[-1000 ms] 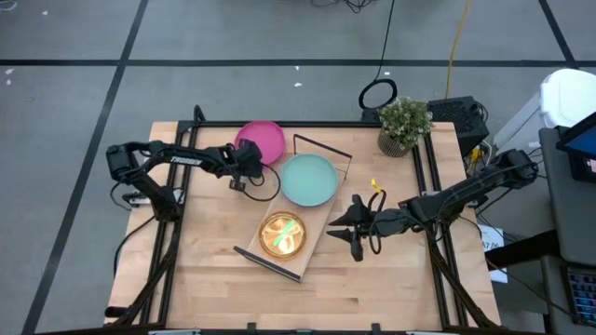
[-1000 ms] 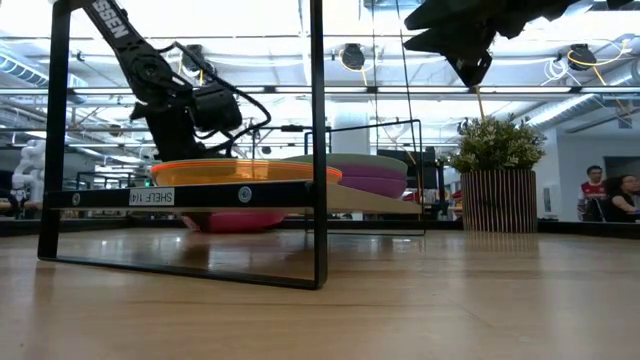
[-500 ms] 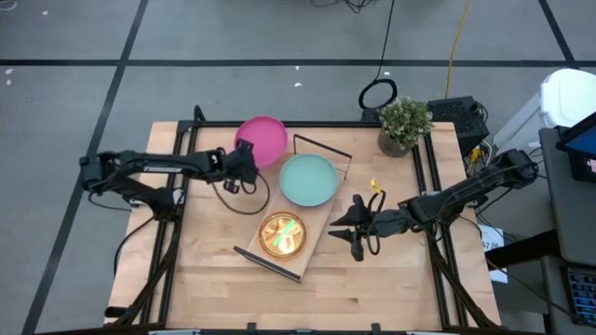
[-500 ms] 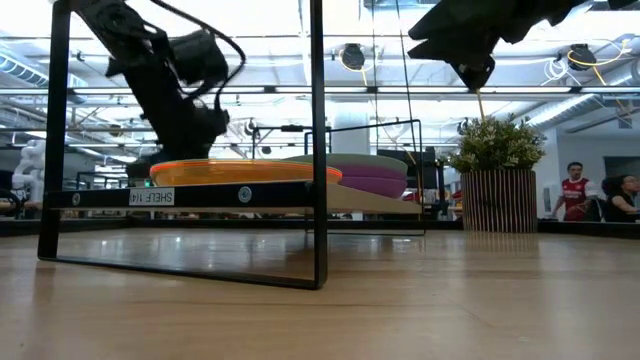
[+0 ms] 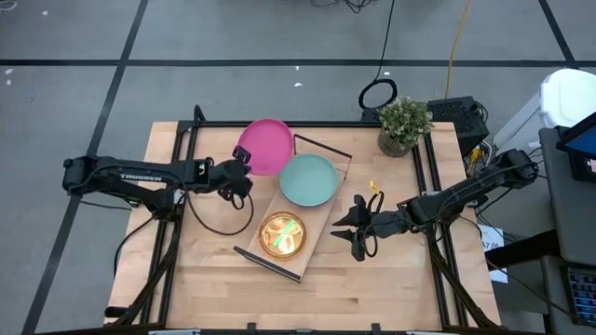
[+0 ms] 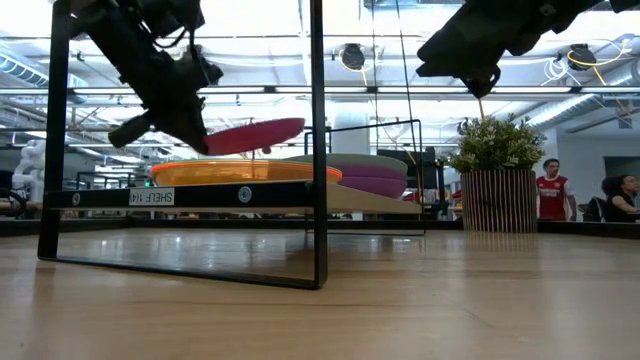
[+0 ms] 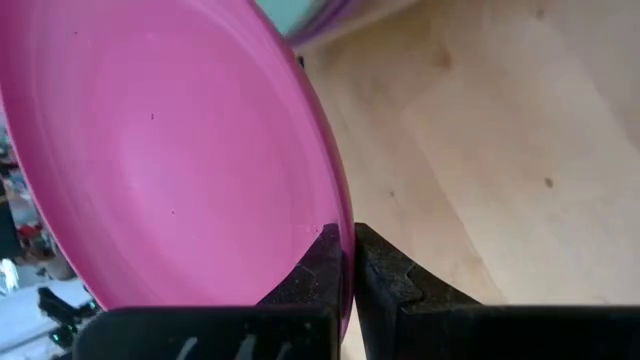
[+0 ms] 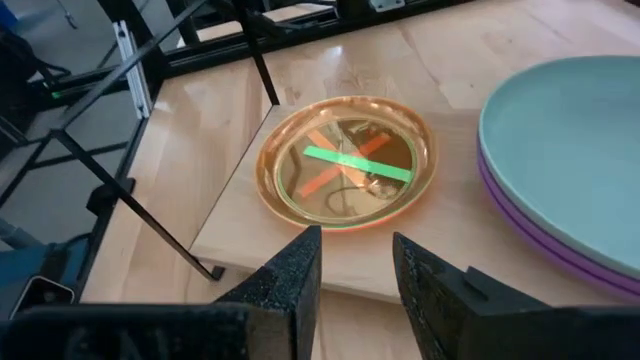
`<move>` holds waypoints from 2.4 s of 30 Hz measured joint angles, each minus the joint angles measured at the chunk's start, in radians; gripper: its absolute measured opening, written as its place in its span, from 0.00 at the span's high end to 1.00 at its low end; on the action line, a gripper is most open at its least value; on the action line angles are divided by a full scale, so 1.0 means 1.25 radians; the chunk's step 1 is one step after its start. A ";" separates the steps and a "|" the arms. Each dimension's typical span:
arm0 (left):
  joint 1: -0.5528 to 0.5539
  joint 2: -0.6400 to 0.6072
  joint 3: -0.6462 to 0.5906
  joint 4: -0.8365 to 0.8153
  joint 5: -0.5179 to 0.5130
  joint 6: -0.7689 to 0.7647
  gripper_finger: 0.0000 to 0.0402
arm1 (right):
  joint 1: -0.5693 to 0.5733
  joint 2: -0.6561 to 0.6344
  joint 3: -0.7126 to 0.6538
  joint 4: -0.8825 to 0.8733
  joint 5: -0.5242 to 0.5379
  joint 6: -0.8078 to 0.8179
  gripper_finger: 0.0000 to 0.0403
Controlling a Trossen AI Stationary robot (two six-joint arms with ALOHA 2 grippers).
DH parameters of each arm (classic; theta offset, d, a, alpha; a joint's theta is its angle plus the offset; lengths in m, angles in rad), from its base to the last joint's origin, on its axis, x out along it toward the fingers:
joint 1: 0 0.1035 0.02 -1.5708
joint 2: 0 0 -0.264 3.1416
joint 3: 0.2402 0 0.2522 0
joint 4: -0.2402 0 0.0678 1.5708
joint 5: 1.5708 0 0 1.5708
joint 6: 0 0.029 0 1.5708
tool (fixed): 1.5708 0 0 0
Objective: Place and stack plates onto a shelf
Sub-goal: Stack the pink plate on top of the blue plate on the shelf
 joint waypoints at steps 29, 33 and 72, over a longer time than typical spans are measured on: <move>-0.153 0.107 0.204 -0.014 0.041 0.064 0.97 | 0.001 -0.070 0.000 -0.047 0.004 -0.063 1.00; -0.153 0.163 0.217 -0.019 0.072 0.060 0.97 | 0.001 -0.070 0.000 -0.056 0.004 -0.067 1.00; -0.121 0.323 0.245 0.106 0.132 -0.045 0.73 | 0.019 -0.088 0.000 -0.048 0.001 -0.063 1.00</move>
